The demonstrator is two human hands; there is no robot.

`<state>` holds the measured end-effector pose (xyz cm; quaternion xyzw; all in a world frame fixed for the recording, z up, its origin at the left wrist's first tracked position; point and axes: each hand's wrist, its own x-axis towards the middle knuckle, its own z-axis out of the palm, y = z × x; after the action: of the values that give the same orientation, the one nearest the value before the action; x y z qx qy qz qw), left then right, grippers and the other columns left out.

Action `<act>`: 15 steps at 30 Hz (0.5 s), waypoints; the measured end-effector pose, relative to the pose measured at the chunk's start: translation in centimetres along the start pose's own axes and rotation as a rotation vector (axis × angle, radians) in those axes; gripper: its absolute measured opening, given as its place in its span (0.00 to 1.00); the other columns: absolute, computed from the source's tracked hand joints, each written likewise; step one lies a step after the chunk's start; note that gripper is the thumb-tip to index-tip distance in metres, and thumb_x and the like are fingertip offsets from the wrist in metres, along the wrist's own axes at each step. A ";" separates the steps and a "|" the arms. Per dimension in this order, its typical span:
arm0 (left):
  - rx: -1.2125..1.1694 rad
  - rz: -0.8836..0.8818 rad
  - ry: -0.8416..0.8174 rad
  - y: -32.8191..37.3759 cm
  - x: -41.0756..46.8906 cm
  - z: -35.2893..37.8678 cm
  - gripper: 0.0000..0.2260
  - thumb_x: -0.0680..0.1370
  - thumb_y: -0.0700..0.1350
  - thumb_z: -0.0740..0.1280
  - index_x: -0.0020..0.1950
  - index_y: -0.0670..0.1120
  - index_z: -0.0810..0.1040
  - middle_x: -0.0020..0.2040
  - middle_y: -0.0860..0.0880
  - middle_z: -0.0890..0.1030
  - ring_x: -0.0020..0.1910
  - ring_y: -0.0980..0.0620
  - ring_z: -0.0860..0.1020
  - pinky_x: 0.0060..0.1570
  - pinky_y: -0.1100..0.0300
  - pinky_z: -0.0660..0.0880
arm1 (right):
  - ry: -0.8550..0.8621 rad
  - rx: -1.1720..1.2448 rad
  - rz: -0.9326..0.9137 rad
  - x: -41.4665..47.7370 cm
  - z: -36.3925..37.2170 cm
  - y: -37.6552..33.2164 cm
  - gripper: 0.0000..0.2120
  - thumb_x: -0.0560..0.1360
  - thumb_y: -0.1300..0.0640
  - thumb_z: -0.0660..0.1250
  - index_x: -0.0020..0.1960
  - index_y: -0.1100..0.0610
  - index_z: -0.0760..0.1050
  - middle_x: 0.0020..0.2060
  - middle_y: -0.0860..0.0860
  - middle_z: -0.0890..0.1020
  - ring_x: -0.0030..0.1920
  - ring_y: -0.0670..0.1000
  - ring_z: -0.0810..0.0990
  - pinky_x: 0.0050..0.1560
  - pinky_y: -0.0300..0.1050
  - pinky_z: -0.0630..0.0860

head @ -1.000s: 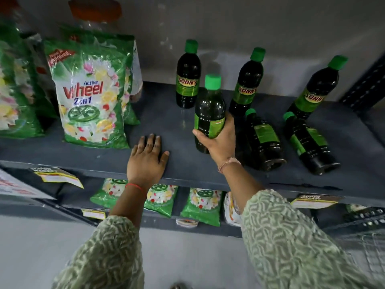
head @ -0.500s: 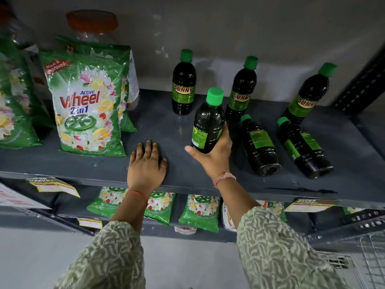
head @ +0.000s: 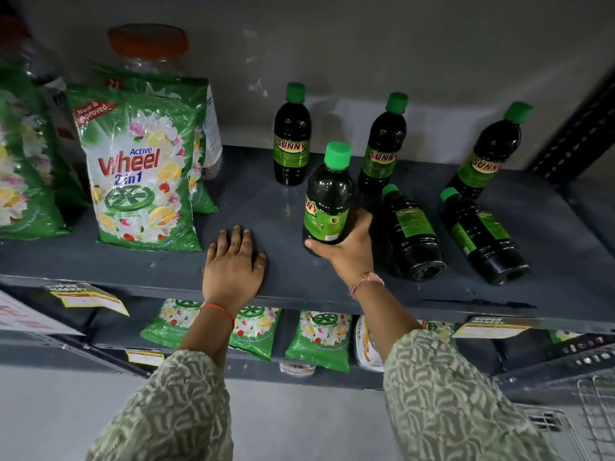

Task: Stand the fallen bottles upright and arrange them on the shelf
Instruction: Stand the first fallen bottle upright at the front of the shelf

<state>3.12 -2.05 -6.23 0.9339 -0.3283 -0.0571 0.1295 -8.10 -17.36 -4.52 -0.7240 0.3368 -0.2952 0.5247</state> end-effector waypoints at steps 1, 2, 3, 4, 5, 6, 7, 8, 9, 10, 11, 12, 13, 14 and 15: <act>0.001 0.001 0.001 0.0 0.0 0.0 0.26 0.79 0.52 0.52 0.75 0.44 0.53 0.78 0.45 0.54 0.77 0.43 0.51 0.76 0.48 0.49 | -0.030 0.031 0.024 0.1 -0.4 0.1 0.32 0.59 0.62 0.79 0.55 0.54 0.63 0.50 0.49 0.77 0.52 0.49 0.77 0.56 0.46 0.75; 0.002 0.003 0.003 -0.1 0.0 0.0 0.26 0.79 0.52 0.52 0.75 0.44 0.54 0.78 0.45 0.55 0.77 0.43 0.51 0.76 0.48 0.49 | -0.072 0.066 0.040 0.2 -0.8 0.3 0.29 0.61 0.65 0.77 0.54 0.54 0.64 0.48 0.49 0.77 0.51 0.49 0.78 0.57 0.49 0.76; 0.002 0.004 0.006 -0.1 0.1 0.0 0.26 0.79 0.52 0.52 0.75 0.43 0.54 0.77 0.44 0.55 0.76 0.43 0.51 0.75 0.48 0.50 | -0.113 0.094 0.061 0.3 -1.3 0.4 0.26 0.63 0.68 0.75 0.54 0.55 0.65 0.49 0.50 0.78 0.52 0.50 0.78 0.60 0.53 0.75; 0.001 0.005 0.008 -0.1 0.1 0.1 0.26 0.79 0.51 0.52 0.75 0.43 0.54 0.77 0.44 0.55 0.76 0.43 0.51 0.75 0.48 0.50 | -0.156 0.115 0.080 0.5 -1.7 0.7 0.25 0.66 0.71 0.71 0.56 0.56 0.66 0.52 0.51 0.78 0.55 0.51 0.77 0.63 0.57 0.73; 0.001 0.006 0.009 -0.1 0.1 0.1 0.26 0.79 0.51 0.52 0.74 0.43 0.54 0.77 0.44 0.55 0.76 0.43 0.51 0.76 0.47 0.50 | -0.199 0.117 0.092 0.7 -2.1 0.9 0.25 0.68 0.72 0.68 0.60 0.57 0.65 0.55 0.52 0.76 0.58 0.52 0.75 0.66 0.58 0.70; 0.000 0.007 0.009 -0.1 0.1 0.1 0.25 0.79 0.51 0.52 0.74 0.43 0.55 0.77 0.44 0.56 0.76 0.43 0.51 0.76 0.47 0.50 | -0.233 0.103 0.093 0.8 -2.4 1.1 0.25 0.70 0.72 0.65 0.64 0.57 0.64 0.59 0.52 0.74 0.62 0.51 0.72 0.68 0.58 0.67; -0.001 0.007 0.009 -0.1 0.1 0.1 0.25 0.79 0.51 0.53 0.74 0.43 0.55 0.77 0.44 0.56 0.76 0.43 0.51 0.76 0.47 0.50 | -0.261 0.082 0.087 0.9 -2.6 1.1 0.26 0.72 0.70 0.64 0.67 0.57 0.63 0.62 0.52 0.73 0.65 0.51 0.70 0.70 0.58 0.65; -0.002 0.007 0.010 -0.2 0.1 0.1 0.25 0.79 0.51 0.53 0.74 0.43 0.55 0.77 0.44 0.56 0.76 0.42 0.51 0.76 0.47 0.50 | -0.287 0.062 0.069 1.0 -2.6 1.2 0.25 0.73 0.67 0.64 0.68 0.55 0.63 0.65 0.53 0.71 0.67 0.51 0.68 0.71 0.57 0.63; -0.003 0.008 0.011 -0.1 0.1 0.1 0.25 0.79 0.51 0.53 0.74 0.43 0.55 0.77 0.44 0.56 0.76 0.42 0.51 0.76 0.47 0.50 | -0.309 0.036 0.053 1.0 -2.5 1.1 0.26 0.73 0.63 0.66 0.67 0.51 0.63 0.66 0.53 0.70 0.68 0.51 0.67 0.71 0.57 0.63; -0.001 0.009 0.012 -0.1 0.1 0.1 0.25 0.79 0.51 0.52 0.74 0.43 0.55 0.77 0.44 0.56 0.76 0.42 0.51 0.76 0.47 0.50 | -0.308 0.005 0.042 0.8 -2.2 0.8 0.27 0.69 0.57 0.70 0.65 0.47 0.64 0.65 0.53 0.70 0.67 0.52 0.68 0.71 0.56 0.64; 0.003 0.010 0.014 -0.1 0.1 0.1 0.26 0.79 0.51 0.52 0.74 0.43 0.54 0.77 0.44 0.56 0.76 0.43 0.51 0.76 0.47 0.50 | -0.275 -0.026 0.037 0.8 -1.7 0.6 0.32 0.64 0.52 0.75 0.63 0.45 0.64 0.64 0.54 0.70 0.66 0.52 0.69 0.69 0.54 0.65; 0.006 0.009 0.014 -0.1 0.1 0.1 0.26 0.79 0.52 0.52 0.75 0.44 0.54 0.77 0.44 0.55 0.76 0.43 0.51 0.76 0.48 0.50 | -0.229 -0.048 0.033 0.8 -1.2 0.5 0.38 0.58 0.49 0.78 0.63 0.47 0.63 0.63 0.54 0.70 0.65 0.53 0.69 0.68 0.53 0.67; 0.007 0.008 0.012 -0.2 0.1 0.0 0.26 0.79 0.52 0.52 0.75 0.44 0.54 0.77 0.45 0.55 0.77 0.43 0.51 0.76 0.48 0.50 | -0.190 -0.063 0.035 0.7 -0.7 0.4 0.42 0.55 0.50 0.80 0.64 0.50 0.62 0.63 0.55 0.71 0.64 0.53 0.70 0.66 0.51 0.68; 0.007 0.008 0.010 -0.2 0.0 0.0 0.26 0.79 0.52 0.52 0.75 0.44 0.54 0.77 0.45 0.55 0.77 0.43 0.51 0.76 0.48 0.49 | -0.161 -0.072 0.039 0.7 -0.4 0.3 0.44 0.55 0.54 0.81 0.64 0.54 0.62 0.62 0.56 0.72 0.62 0.53 0.71 0.64 0.48 0.69; 0.007 0.008 0.009 -0.1 0.0 0.0 0.26 0.79 0.52 0.52 0.75 0.44 0.54 0.77 0.45 0.55 0.77 0.43 0.50 0.76 0.48 0.49 | -0.142 -0.083 0.045 0.6 -0.3 0.1 0.42 0.56 0.58 0.80 0.64 0.56 0.62 0.62 0.56 0.73 0.60 0.52 0.72 0.61 0.45 0.70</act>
<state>3.20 -1.93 -6.27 0.9332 -0.3319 -0.0511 0.1282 -7.96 -18.02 -4.52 -0.7564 0.3269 -0.2171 0.5234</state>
